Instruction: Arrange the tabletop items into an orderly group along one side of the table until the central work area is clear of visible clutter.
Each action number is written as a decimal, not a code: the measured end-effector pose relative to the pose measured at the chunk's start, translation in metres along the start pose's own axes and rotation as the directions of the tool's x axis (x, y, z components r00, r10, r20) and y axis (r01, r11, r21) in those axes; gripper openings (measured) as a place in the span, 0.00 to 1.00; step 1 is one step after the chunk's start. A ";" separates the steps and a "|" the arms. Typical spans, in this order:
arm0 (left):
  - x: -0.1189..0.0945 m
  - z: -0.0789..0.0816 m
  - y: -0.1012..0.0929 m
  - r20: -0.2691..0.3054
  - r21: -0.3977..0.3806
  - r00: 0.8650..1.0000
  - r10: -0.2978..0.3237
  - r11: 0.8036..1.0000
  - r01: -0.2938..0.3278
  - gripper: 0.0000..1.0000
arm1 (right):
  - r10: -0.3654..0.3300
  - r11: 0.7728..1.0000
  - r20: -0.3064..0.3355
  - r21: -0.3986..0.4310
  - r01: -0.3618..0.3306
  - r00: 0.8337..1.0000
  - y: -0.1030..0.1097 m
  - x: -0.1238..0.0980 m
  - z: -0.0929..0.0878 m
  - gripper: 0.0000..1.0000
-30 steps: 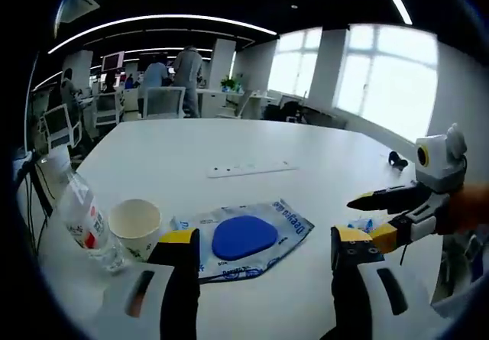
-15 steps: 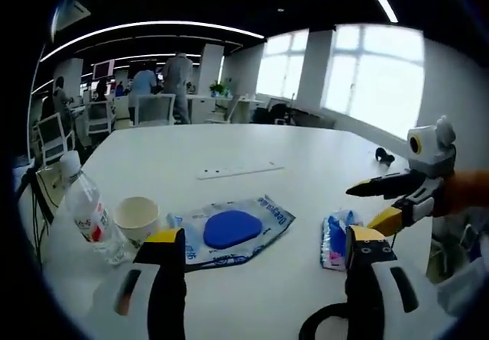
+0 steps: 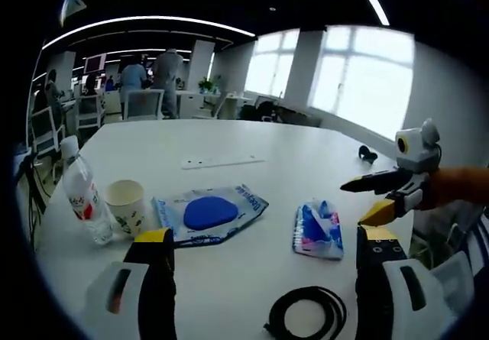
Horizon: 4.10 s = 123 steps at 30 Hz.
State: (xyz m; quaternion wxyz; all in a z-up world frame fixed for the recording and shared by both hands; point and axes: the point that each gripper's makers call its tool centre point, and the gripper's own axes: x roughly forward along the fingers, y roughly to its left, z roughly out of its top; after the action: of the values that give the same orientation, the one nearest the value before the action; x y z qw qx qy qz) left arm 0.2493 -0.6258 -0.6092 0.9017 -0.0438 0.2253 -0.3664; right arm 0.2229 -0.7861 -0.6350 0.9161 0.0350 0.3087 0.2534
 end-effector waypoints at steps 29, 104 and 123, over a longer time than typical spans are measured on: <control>0.012 -0.051 -0.089 -0.129 -0.003 0.984 -0.122 0.992 0.123 0.99 | -0.083 0.993 -0.058 0.080 0.087 0.995 -0.043 -0.035 -0.046 0.92; 0.118 -0.115 -0.096 -0.430 -0.239 0.896 0.113 0.943 -0.234 0.49 | -0.092 0.989 -0.184 0.101 0.112 0.979 -0.109 0.026 -0.059 0.45; 0.113 -0.118 -0.092 -0.392 -0.342 0.914 0.103 0.906 -0.249 0.26 | -0.105 0.985 -0.221 0.110 0.132 0.970 -0.107 0.017 -0.070 0.05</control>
State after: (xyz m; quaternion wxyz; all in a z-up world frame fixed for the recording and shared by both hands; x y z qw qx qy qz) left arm 0.2101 -0.7595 -0.7349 0.8475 -0.1304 0.4592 -0.2322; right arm 0.2414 -0.8776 -0.7245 0.8869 0.0459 0.4226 0.1809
